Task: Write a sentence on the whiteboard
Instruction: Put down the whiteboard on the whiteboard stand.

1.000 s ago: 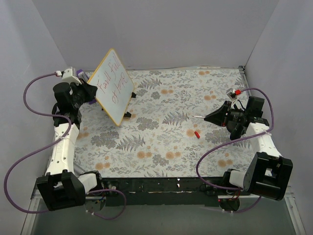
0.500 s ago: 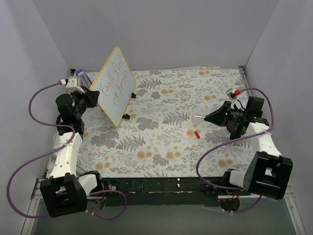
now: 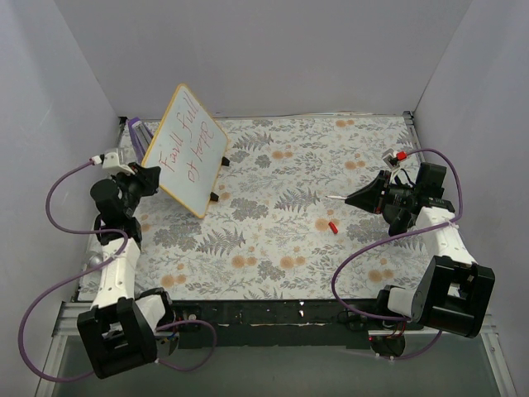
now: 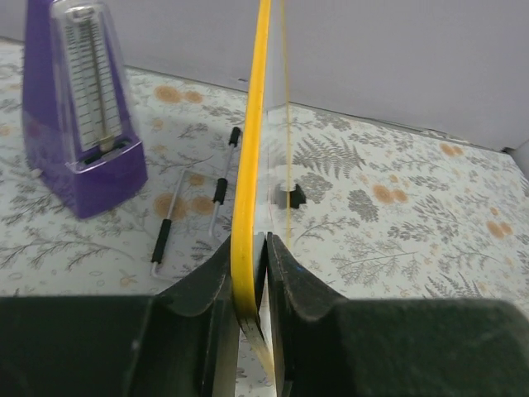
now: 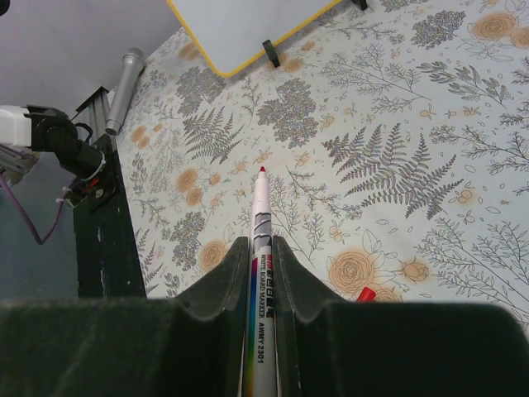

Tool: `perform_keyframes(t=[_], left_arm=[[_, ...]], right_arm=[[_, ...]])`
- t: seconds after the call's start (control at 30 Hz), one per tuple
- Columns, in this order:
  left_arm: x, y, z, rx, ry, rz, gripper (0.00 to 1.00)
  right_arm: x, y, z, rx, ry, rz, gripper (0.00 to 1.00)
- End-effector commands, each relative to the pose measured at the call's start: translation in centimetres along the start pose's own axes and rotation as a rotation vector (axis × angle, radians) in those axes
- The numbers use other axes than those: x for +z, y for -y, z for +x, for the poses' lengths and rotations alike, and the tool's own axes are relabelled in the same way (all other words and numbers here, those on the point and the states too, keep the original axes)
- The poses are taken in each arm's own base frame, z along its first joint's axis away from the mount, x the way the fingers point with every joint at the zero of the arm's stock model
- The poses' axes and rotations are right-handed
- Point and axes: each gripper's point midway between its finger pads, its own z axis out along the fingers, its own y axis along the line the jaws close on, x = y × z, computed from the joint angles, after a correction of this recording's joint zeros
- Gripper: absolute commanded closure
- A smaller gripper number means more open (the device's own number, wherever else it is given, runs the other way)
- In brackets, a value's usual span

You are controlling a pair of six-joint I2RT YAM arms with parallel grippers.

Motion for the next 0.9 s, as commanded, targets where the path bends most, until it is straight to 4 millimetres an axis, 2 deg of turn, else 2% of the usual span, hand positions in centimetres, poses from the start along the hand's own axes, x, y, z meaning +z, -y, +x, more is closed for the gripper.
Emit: perform_keyframes(t=[0.0, 0.03, 0.07, 0.17, 0.3, 0.47, 0.63, 0.87], left_arm=[[-0.7, -3.5, 3.2, 0.012, -0.087, -0.121, 0.83], [-0.7, -3.8, 3.1, 0.009, -0.087, -0.130, 0.82], [-0.7, -4.1, 3.1, 0.008, -0.089, -0.141, 0.75], [-0.6, -4.7, 3.4, -0.001, -0.100, -0.155, 0.74], [-0.7, -5.4, 3.6, -0.009, -0.105, -0.174, 0.65], [-0.7, -5.5, 3.4, -0.008, -0.100, -0.177, 0.59], [-0.9, -5.6, 3.7, 0.006, -0.107, -0.178, 0.59], [-1.2, -5.1, 3.5, 0.043, -0.109, -0.152, 0.47]], right_arm=[[0.0, -0.4, -0.8, -0.043, 0.007, -0.016, 0.99], [0.0, -0.5, -0.7, -0.043, 0.007, -0.016, 0.99], [0.0, -0.4, -0.8, -0.045, 0.007, -0.016, 0.99], [0.0, -0.4, -0.7, -0.042, 0.007, -0.016, 0.99], [0.1, -0.4, -0.7, -0.043, 0.006, -0.018, 0.99], [0.0, -0.4, -0.7, -0.040, 0.007, -0.018, 0.99], [0.1, -0.5, -0.7, -0.042, 0.006, -0.019, 0.99], [0.0, -0.5, -0.8, -0.042, 0.008, -0.019, 0.99]])
